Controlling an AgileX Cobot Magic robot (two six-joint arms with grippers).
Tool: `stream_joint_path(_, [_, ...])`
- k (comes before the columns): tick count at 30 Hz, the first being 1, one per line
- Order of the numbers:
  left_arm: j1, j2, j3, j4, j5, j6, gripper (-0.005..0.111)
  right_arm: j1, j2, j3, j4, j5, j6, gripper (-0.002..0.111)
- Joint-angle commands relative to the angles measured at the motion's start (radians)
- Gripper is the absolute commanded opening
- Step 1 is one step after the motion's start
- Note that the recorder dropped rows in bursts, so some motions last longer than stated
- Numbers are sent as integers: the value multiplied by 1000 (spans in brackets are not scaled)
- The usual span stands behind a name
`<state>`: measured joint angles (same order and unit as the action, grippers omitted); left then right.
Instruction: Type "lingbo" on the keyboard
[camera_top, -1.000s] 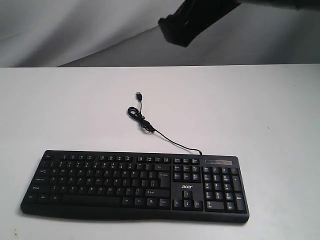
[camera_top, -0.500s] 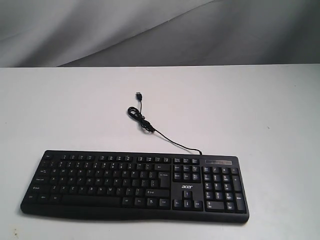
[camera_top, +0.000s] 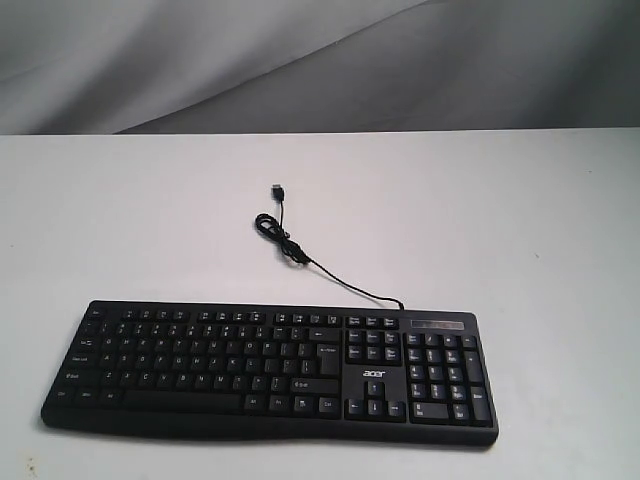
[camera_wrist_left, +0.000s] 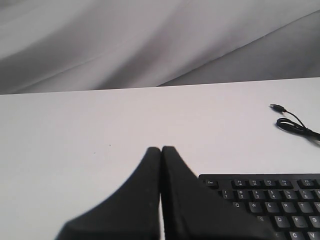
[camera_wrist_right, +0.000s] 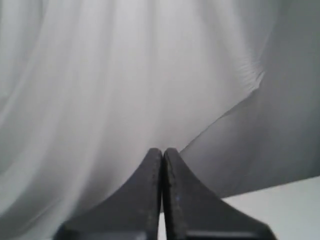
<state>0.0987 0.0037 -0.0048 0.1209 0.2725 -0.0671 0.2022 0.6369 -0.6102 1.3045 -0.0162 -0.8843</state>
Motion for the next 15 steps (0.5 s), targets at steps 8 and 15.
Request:
stream_joint_path(8, [1,-4,5,-4,-7,-2,1,-179,-438,27,-540,377,186,0])
stream_joint_path(15, [1,-4,5,-4,-7,-2,1,-262,-542,32,-1029,533,800,0])
